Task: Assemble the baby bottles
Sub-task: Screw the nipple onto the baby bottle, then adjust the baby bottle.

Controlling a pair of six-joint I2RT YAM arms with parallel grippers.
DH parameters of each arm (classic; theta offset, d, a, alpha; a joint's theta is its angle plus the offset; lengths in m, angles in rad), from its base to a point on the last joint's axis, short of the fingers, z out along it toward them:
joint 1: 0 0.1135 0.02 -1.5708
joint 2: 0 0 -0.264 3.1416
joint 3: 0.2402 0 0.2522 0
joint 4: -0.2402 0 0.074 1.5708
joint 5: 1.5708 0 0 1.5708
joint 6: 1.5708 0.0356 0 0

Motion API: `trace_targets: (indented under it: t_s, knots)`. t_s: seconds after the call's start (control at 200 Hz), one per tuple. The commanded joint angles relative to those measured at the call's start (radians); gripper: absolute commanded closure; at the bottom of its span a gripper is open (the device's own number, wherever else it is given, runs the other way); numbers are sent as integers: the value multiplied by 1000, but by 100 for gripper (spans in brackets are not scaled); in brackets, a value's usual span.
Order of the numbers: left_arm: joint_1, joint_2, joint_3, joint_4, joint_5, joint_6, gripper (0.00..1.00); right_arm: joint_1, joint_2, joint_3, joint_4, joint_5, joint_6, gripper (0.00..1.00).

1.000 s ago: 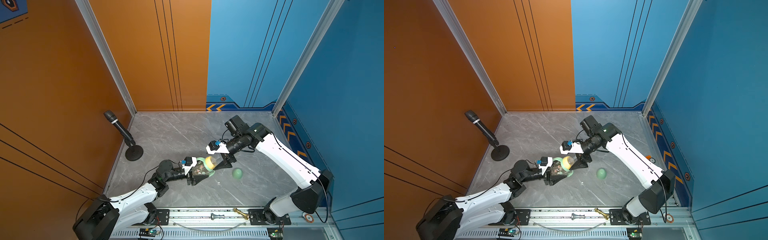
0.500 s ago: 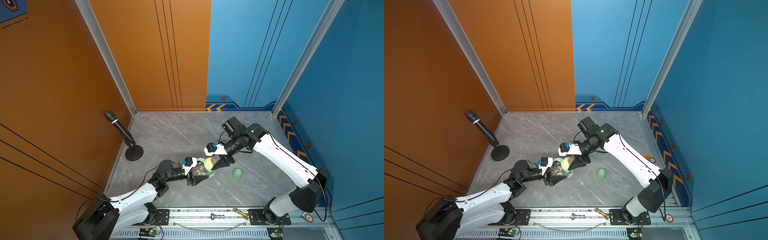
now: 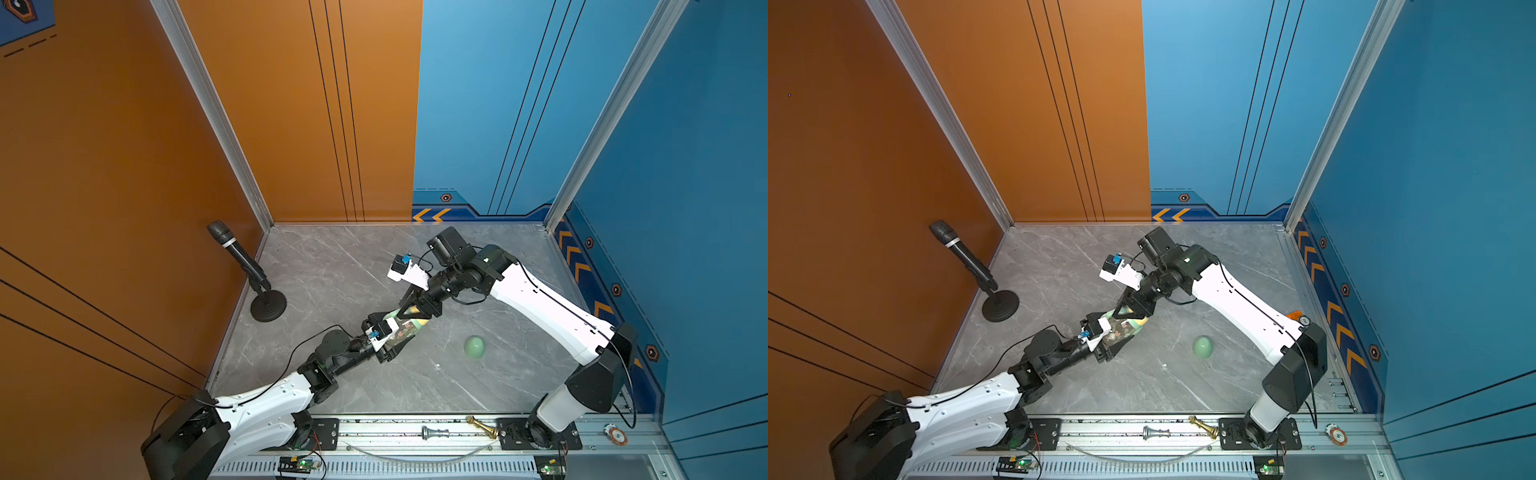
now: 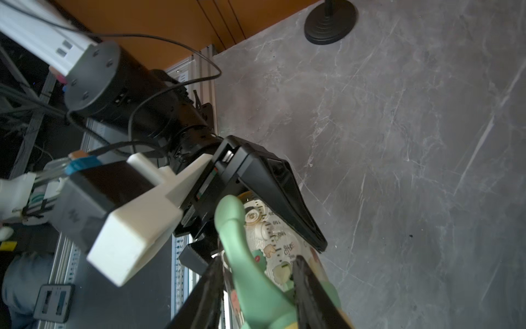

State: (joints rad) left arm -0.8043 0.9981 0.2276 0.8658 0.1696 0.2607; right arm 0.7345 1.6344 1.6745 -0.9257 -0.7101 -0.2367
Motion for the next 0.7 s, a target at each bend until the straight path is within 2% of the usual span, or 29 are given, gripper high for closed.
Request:
trace_targets:
  t_s: [0.0,0.04,0.145,0.24,0.29,0.365,0.446,0.531,0.591,0.691]
  knots:
    - [-4,-19,-2,79,-72,51,100,-56,-5,88,64,121,321,44]
    - [-7,-18,-8,78,-71,50,100,-81,-6,115,64,157,398,38]
    - [-1,-16,-35,101,-79,25,100,-178,-34,205,57,189,585,34]
    - [8,-28,-54,117,-74,-8,100,-331,-107,193,0,209,765,31]
    - [28,-28,-71,165,-56,-48,100,-421,-138,185,-118,217,767,31]
    - [76,-20,-95,269,7,-136,100,-503,-185,102,-282,295,659,30]
    - [113,1,-106,408,75,-228,100,-474,-216,-91,-363,496,581,30]
    - [135,47,-90,539,148,-320,100,-386,-218,-313,-324,551,565,30]
    - [125,59,-58,535,170,-335,100,-304,-228,-440,-232,616,600,29]
    - [93,83,-34,541,157,-316,100,-224,-255,-515,-121,650,638,24]
